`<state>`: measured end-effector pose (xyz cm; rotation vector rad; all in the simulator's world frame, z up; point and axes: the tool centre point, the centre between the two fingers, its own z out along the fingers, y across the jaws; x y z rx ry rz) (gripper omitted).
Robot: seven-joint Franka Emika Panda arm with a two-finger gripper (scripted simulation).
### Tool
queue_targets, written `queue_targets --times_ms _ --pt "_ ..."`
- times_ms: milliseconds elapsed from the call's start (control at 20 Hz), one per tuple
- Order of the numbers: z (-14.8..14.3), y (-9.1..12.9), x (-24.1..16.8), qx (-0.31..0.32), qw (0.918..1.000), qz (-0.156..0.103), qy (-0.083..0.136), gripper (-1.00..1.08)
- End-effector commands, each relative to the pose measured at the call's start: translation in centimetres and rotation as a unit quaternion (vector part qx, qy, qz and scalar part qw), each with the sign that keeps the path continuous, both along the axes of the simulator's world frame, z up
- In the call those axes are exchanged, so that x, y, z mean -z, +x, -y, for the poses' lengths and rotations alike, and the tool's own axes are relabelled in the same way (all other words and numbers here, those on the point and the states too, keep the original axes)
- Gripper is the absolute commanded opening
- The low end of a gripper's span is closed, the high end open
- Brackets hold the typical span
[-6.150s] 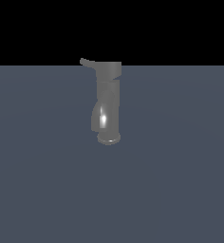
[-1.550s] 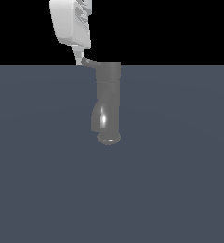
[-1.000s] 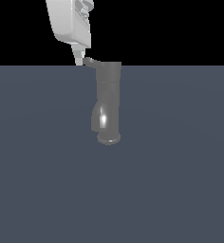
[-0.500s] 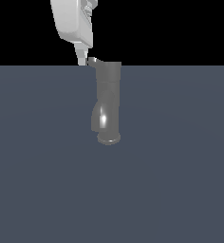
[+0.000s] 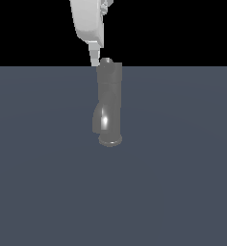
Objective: Turn on the faucet by rotating a designated handle.
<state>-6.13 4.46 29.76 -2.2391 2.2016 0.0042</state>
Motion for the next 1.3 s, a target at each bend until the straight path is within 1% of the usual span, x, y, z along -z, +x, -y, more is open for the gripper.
queue_targets --times_ms 0,700,750,800,1250 --pt "1.8 0.5 0.0 0.009 1.0000 0.001 0.000 -1.00" --pt "9.6 2.9 0.0 0.033 0.9995 0.000 -0.001 -1.00" --pt "9.6 2.9 0.0 0.033 0.9995 0.000 -0.001 -1.00" --pt "3.9 2.1 0.0 -0.014 0.9999 -0.008 0.006 -1.00" --pt "6.5 4.7 0.0 0.002 1.0000 -0.005 0.003 -1.00"
